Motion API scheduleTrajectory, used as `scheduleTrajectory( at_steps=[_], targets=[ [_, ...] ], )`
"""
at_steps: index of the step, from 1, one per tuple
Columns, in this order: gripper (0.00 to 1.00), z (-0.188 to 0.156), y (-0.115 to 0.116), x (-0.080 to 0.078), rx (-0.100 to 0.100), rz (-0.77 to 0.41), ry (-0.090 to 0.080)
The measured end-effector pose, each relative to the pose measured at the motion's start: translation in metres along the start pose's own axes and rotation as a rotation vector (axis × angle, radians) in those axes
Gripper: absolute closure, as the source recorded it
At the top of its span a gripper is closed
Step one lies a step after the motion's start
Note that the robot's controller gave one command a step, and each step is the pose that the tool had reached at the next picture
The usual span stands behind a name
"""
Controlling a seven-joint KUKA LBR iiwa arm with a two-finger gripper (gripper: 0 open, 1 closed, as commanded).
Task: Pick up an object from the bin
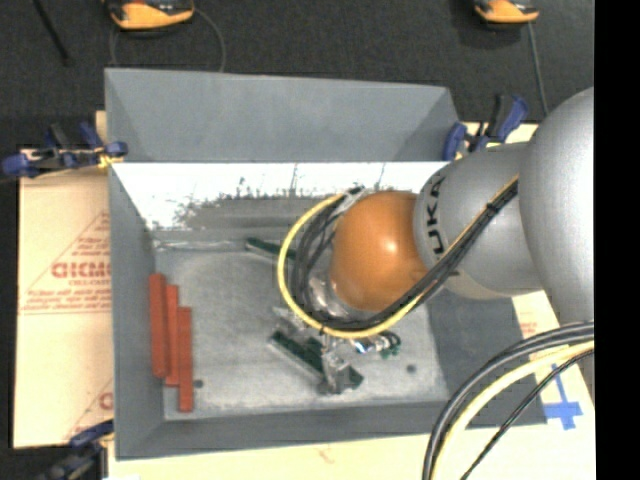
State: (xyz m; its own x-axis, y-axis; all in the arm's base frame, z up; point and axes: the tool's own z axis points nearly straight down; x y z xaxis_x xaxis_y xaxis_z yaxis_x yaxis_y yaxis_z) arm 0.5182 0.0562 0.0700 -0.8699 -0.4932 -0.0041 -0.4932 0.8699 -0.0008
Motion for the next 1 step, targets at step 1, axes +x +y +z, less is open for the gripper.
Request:
scheduleTrajectory(
  at_steps=[1],
  targets=[
    [1.0, -0.0022, -0.0002, -0.0001, 0.001, 0.0, -0.001]
  ],
)
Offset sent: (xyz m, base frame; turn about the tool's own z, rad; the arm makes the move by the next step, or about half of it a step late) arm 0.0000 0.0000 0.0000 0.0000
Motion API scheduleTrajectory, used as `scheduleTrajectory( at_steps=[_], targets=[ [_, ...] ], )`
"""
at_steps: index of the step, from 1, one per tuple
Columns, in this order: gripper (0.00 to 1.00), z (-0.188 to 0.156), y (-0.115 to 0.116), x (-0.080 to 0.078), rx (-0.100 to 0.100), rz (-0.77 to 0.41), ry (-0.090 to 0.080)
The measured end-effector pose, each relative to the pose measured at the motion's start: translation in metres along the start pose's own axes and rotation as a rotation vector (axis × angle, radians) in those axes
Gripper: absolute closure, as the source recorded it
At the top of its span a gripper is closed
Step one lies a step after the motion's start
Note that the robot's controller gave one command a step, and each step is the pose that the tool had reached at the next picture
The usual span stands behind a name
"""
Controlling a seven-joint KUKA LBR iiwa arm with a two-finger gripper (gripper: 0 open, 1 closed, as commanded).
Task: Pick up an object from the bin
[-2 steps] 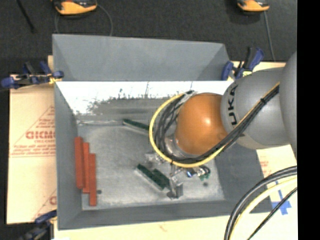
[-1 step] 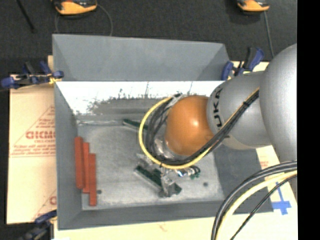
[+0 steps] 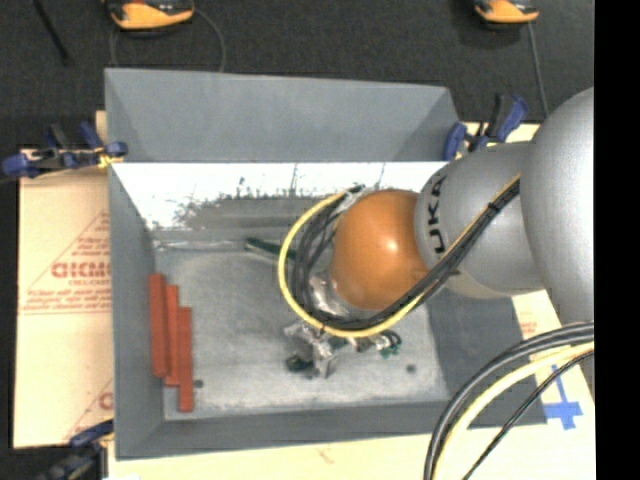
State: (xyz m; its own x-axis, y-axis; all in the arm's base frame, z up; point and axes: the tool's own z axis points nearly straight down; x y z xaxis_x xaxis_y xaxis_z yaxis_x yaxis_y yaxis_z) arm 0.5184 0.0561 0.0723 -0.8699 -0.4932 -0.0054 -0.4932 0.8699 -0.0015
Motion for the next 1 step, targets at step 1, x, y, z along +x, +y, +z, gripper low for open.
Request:
scheduleTrajectory(
  at_steps=[1],
  targets=[
    [1.0, -0.1325, -0.0253, -0.0044, 0.005, 0.023, -0.005]
  ],
)
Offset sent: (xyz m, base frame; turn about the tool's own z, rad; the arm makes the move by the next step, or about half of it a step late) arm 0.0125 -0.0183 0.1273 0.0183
